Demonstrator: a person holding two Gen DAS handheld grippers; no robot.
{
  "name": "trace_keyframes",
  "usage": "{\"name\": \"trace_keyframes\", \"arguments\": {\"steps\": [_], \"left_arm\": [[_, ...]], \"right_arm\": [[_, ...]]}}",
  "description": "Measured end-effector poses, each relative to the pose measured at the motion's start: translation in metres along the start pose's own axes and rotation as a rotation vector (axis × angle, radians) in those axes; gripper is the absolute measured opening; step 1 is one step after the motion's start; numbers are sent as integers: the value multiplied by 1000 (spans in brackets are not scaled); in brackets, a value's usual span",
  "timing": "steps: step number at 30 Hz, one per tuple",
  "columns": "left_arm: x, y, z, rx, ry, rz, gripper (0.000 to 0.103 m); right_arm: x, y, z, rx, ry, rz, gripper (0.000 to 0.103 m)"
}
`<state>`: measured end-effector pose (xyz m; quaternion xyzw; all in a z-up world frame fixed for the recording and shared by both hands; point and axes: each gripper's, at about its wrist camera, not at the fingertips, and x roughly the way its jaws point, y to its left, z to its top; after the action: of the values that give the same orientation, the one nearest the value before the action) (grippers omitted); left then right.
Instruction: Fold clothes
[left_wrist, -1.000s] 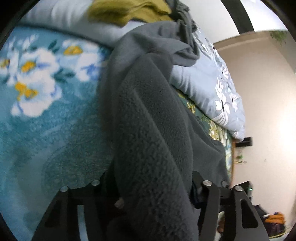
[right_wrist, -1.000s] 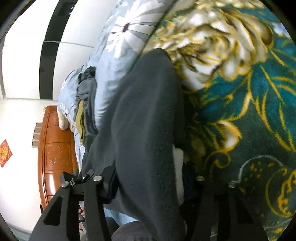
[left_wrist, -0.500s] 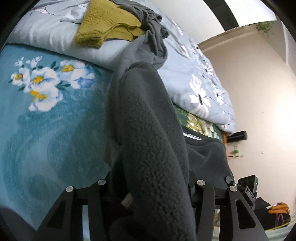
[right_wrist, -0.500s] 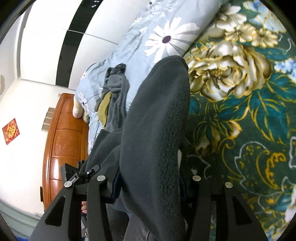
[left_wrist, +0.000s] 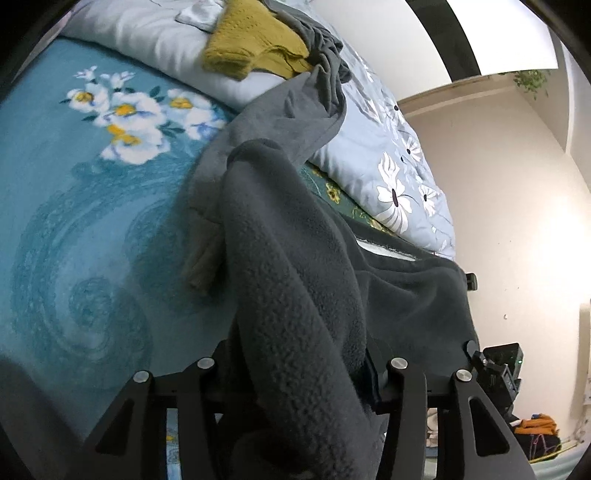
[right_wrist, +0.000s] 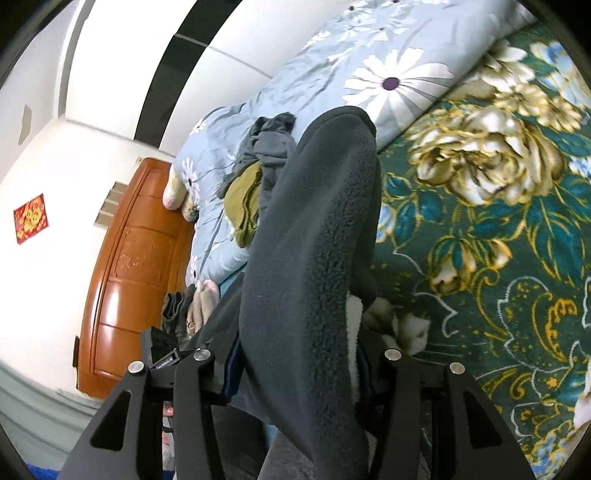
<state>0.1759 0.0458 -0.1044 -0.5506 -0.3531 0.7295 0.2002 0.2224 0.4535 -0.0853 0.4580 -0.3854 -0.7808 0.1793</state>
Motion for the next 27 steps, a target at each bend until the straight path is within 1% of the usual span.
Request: {"name": "trace_keyframes", "arguments": {"steps": [2, 6, 9, 13, 18, 21, 27], "left_arm": [[-8, -2, 1, 10, -17, 0, 49], [-29, -8, 14, 28, -71, -17, 48], [-59, -9, 21, 50, -112, -22, 47], [-102, -6, 32, 72, -175, -29, 47], [-159, 14, 51, 56, -278, -36, 47], [-200, 35, 65, 31, -347, -36, 47], [-288, 84, 97, -13, -464, -13, 47]], "right_arm": [[2, 10, 2, -20, 10, 4, 51], [4, 30, 5, -54, 22, 22, 50], [8, 51, 5, -84, 26, 59, 50], [23, 89, 10, -147, 58, 101, 50], [60, 154, 22, -244, 101, 163, 50], [94, 204, 29, -311, 147, 195, 50], [168, 304, 27, -442, 235, 261, 50]]}}
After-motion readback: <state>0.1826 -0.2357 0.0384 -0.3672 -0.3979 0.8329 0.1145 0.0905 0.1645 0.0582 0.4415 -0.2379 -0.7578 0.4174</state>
